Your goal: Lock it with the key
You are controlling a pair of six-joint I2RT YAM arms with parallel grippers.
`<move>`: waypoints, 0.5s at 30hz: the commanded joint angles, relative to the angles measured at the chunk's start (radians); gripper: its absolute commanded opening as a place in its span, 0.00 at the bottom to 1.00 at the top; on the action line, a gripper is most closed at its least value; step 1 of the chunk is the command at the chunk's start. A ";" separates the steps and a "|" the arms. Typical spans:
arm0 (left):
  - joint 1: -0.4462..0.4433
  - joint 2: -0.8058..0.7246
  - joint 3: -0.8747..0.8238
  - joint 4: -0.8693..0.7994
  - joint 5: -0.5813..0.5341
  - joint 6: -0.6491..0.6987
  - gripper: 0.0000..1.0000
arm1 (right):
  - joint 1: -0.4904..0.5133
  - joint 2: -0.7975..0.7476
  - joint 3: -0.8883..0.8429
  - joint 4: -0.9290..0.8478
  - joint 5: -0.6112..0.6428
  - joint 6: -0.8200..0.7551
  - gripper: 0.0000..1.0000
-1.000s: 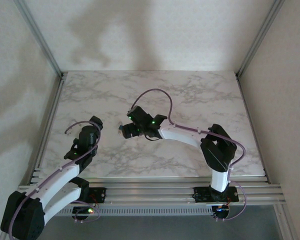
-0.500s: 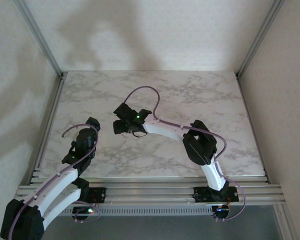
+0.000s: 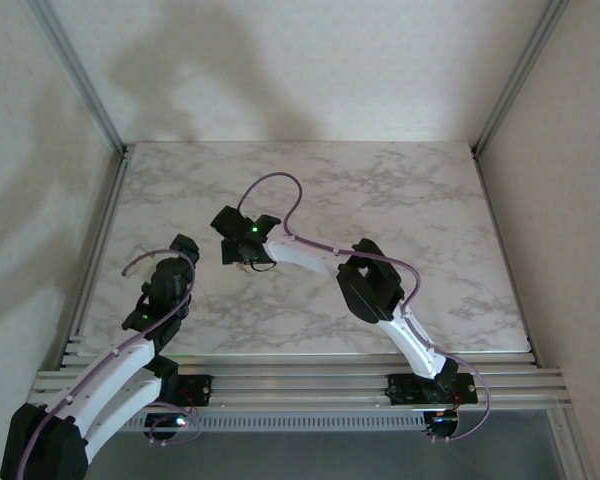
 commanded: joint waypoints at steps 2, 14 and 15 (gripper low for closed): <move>0.012 -0.011 -0.014 -0.013 -0.018 -0.020 1.00 | 0.012 0.056 0.085 -0.082 0.028 0.031 0.71; 0.014 -0.017 -0.016 -0.015 -0.013 -0.019 1.00 | 0.012 0.158 0.224 -0.147 0.017 0.028 0.63; 0.013 -0.019 -0.017 -0.013 -0.013 -0.019 1.00 | 0.013 0.167 0.235 -0.153 0.017 0.029 0.63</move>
